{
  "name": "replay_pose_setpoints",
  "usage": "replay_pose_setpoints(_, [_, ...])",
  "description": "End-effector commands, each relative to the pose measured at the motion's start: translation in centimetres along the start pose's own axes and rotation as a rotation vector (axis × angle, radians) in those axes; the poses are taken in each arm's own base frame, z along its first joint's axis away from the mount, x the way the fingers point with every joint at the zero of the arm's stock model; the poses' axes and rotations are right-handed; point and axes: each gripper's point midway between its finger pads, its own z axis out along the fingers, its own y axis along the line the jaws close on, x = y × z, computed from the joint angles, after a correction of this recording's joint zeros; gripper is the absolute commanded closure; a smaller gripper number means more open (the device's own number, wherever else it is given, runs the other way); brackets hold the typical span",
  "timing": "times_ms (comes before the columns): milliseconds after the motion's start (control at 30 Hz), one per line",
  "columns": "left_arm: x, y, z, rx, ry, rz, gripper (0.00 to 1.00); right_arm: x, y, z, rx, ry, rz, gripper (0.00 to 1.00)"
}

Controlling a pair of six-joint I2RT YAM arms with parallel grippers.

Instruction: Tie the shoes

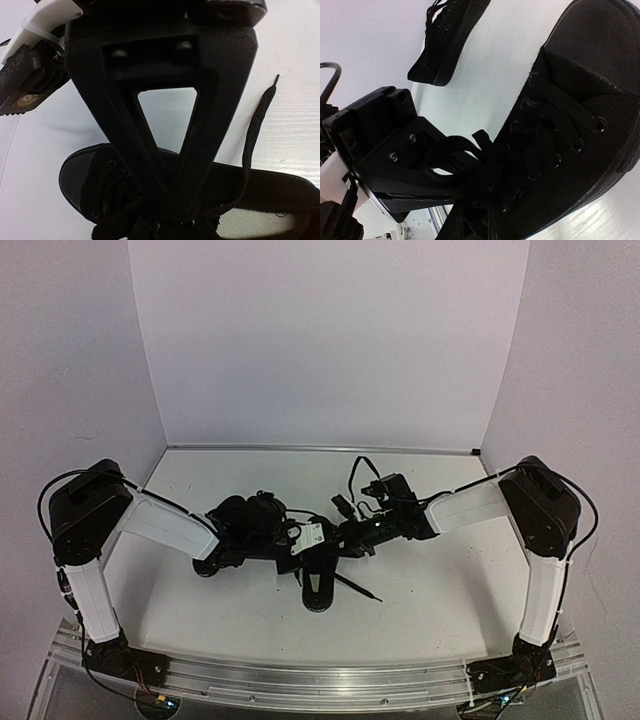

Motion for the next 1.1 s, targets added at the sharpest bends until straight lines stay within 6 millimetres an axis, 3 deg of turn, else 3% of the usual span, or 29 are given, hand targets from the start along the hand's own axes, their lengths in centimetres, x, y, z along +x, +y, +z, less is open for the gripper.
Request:
replay_pose_setpoints(0, [-2.1,0.3,-0.3,-0.016,-0.086,-0.008,1.0,-0.3,1.2,0.6,-0.066,-0.005,-0.022,0.84])
replay_pose_setpoints(600, [-2.9,0.7,-0.3,-0.045,-0.149,-0.051,1.0,-0.1,-0.2,0.1,-0.059,-0.021,0.026,0.86])
replay_pose_setpoints(867, [-2.8,0.6,-0.1,-0.038,-0.147,-0.053,1.0,-0.3,0.8,-0.3,-0.089,-0.031,0.0,1.0])
replay_pose_setpoints(1067, [-2.7,0.8,-0.5,-0.051,-0.125,-0.04,0.93,-0.3,0.7,-0.6,-0.073,-0.046,0.001,1.0])
